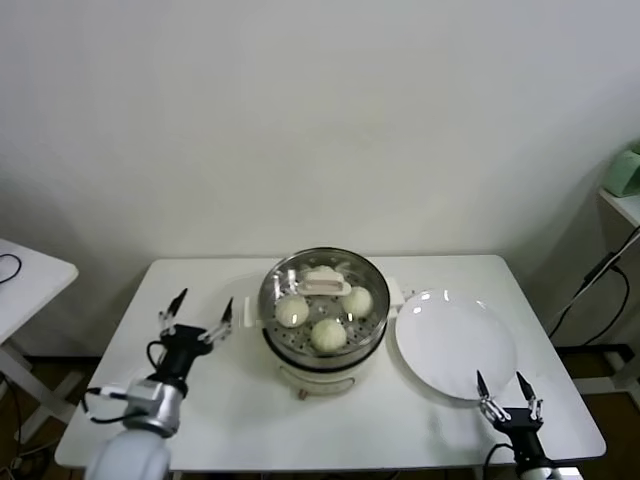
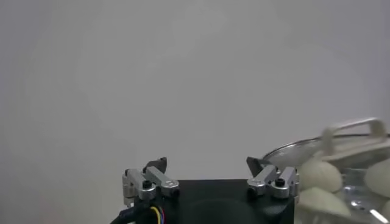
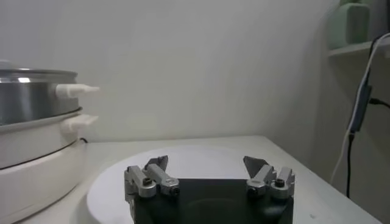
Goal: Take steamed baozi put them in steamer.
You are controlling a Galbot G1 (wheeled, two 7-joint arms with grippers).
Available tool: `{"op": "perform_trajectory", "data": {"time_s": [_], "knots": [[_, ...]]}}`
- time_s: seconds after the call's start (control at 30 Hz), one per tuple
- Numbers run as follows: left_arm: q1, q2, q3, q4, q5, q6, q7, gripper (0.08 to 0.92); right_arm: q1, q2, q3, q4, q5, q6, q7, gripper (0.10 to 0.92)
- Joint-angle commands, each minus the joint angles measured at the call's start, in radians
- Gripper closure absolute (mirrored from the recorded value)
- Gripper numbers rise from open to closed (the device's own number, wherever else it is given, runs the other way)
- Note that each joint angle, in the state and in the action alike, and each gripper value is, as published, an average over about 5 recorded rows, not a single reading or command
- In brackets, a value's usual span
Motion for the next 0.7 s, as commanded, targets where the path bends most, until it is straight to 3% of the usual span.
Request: {"op": "perform_trajectory", "data": {"time_s": [0.03,0.33,0.7], "knots": [[0.096,-0.023,-0.243,0.267,-0.303,-0.294,0.136,0.177,-0.010,-0.010,0.004,0.020,-0.024,-0.010,-0.016,0.203],[0.115,-0.031,-0.232,0.385,-0.237,-0.373,0.136,0.177,-0.012,-0.014,0.004,0.017,-0.023,-0.005,-0.019,0.203],[0.156,-0.049,-0.219,0.370,-0.202,-0.389,0.124,0.177,-0.014,-0.021,0.000,0.016,-0.013,0.000,-0.030,0.203]]}}
